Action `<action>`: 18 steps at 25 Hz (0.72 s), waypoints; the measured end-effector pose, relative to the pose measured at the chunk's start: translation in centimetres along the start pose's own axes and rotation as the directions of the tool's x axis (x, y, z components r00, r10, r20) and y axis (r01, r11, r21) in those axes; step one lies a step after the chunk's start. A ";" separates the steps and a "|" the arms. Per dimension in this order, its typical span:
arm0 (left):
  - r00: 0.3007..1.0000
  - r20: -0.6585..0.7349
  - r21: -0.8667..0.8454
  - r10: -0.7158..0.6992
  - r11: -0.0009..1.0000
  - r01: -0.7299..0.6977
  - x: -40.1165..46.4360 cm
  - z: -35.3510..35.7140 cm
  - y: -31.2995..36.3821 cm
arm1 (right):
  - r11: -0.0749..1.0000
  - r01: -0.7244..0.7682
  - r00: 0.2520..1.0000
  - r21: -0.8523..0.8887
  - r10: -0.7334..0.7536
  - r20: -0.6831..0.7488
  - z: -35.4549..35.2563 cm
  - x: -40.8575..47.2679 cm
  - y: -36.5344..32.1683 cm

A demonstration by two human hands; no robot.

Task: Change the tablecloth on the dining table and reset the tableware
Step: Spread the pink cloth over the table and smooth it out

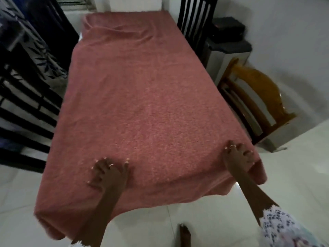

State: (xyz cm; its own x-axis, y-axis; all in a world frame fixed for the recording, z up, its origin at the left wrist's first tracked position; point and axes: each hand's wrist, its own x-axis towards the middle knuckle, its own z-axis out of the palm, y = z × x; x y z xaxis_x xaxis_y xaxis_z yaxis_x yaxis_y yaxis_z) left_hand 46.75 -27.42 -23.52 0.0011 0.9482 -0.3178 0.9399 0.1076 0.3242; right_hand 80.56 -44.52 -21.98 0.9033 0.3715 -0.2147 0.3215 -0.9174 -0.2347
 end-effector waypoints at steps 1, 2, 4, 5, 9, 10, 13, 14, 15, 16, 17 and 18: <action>0.993 0.031 0.071 0.114 0.991 -0.116 -0.3 1.1 2.1 | 1.000 -0.008 1.000 0.028 0.008 -0.002 -0.4 1.7 1.0; 0.969 0.075 0.130 0.234 0.961 -0.243 -0.8 2.1 4.6 | 0.998 -0.023 1.000 0.061 0.023 0.002 -0.8 3.1 2.0; 0.905 0.150 0.185 0.397 0.888 -0.420 -1.8 4.2 9.1 | 0.969 -0.108 0.994 0.220 0.113 -0.010 -1.3 4.8 3.8; 0.876 0.180 0.201 0.447 0.855 -0.478 -2.2 5.1 11.0 | 0.933 -0.175 0.981 0.314 0.194 -0.031 -1.7 5.4 4.6; 0.808 0.223 0.261 0.545 0.765 -0.588 -3.9 7.5 16.0 | 0.910 -0.162 0.958 0.382 0.237 -0.159 -3.6 6.4 7.6; 0.812 0.204 0.274 0.547 0.764 -0.584 -4.3 8.0 16.1 | 0.914 -0.150 0.954 0.378 0.234 -0.186 -3.8 6.1 8.2; 0.815 0.224 0.263 0.534 0.773 -0.578 -6.0 8.9 15.1 | 0.883 -0.263 0.937 0.387 0.330 -0.115 -3.3 5.5 9.3; 0.806 0.232 0.246 0.545 0.769 -0.590 -6.5 9.0 14.6 | 0.865 -0.329 0.914 0.378 0.393 -0.104 -2.3 5.6 9.1; 0.793 0.235 0.233 0.563 0.759 -0.608 -6.7 9.1 14.1 | 0.875 -0.318 0.902 0.365 0.398 -0.169 -2.1 5.6 8.4; 0.784 0.222 0.211 0.580 0.757 -0.619 -6.4 9.0 13.6 | 0.915 -0.158 0.924 0.372 0.270 -0.271 -2.6 5.7 7.2; 0.785 0.198 0.176 0.587 0.766 -0.618 -5.9 8.4 13.4 | 0.905 0.140 0.933 0.402 0.014 -0.358 -2.4 6.2 5.6; 0.803 0.122 0.157 0.584 0.787 -0.596 -5.1 7.7 12.8 | 0.836 0.348 0.923 0.424 -0.228 -0.310 -2.0 6.0 3.1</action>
State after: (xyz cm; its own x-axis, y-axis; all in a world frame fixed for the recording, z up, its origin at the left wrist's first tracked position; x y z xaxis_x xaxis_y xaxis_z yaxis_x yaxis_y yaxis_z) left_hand 61.43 -33.21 -24.61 0.5908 0.7877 -0.1744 0.7931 -0.5273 0.3048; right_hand 87.57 -45.40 -22.12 0.8487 0.5076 0.1487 0.4630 -0.5771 -0.6728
